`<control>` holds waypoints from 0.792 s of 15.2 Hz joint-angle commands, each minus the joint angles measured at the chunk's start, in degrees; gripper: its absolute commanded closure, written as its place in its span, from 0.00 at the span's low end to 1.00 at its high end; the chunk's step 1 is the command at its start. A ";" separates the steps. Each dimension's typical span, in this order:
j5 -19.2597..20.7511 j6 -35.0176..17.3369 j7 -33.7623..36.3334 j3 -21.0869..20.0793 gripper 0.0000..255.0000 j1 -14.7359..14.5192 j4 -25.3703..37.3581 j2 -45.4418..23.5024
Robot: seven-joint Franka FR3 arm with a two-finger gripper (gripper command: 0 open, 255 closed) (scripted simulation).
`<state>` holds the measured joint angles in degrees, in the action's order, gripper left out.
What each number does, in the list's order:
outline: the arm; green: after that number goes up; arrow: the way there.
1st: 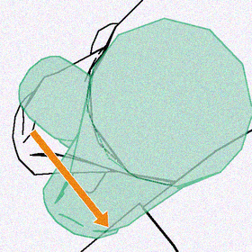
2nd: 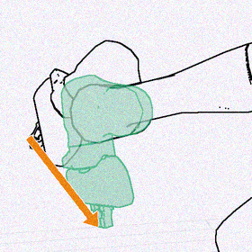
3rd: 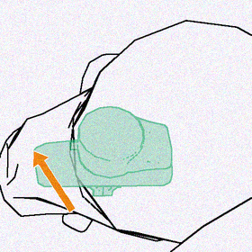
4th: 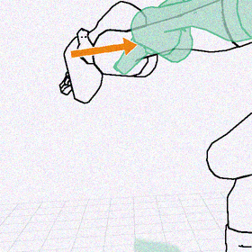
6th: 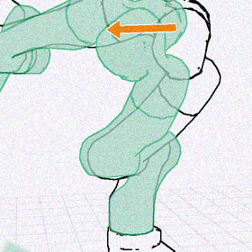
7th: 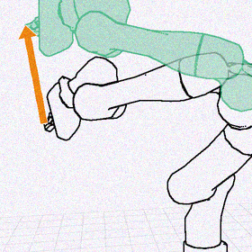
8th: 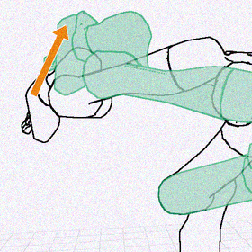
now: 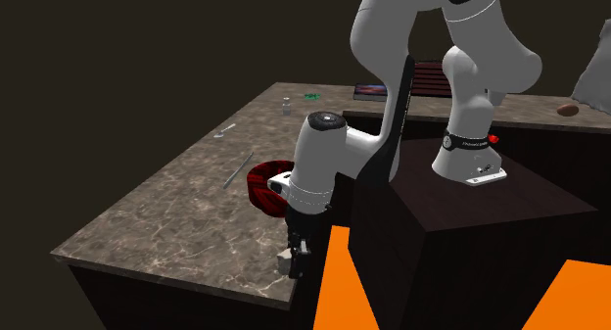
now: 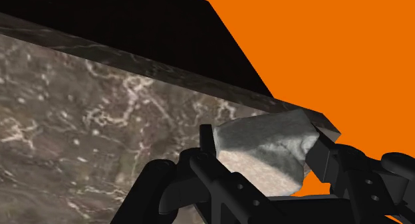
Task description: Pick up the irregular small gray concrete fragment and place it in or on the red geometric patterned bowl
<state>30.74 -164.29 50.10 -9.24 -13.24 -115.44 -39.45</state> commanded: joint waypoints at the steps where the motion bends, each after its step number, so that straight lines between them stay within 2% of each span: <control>1: 0.00 0.00 0.00 0.00 1.00 0.00 0.00 0.00; 4: 0.00 -0.01 0.00 0.00 1.00 0.00 0.00 0.00; 12: -2.33 3.76 -2.31 -3.22 1.00 2.54 -2.13 5.57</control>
<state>28.77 -161.07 48.13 -12.01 -11.03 -117.35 -34.59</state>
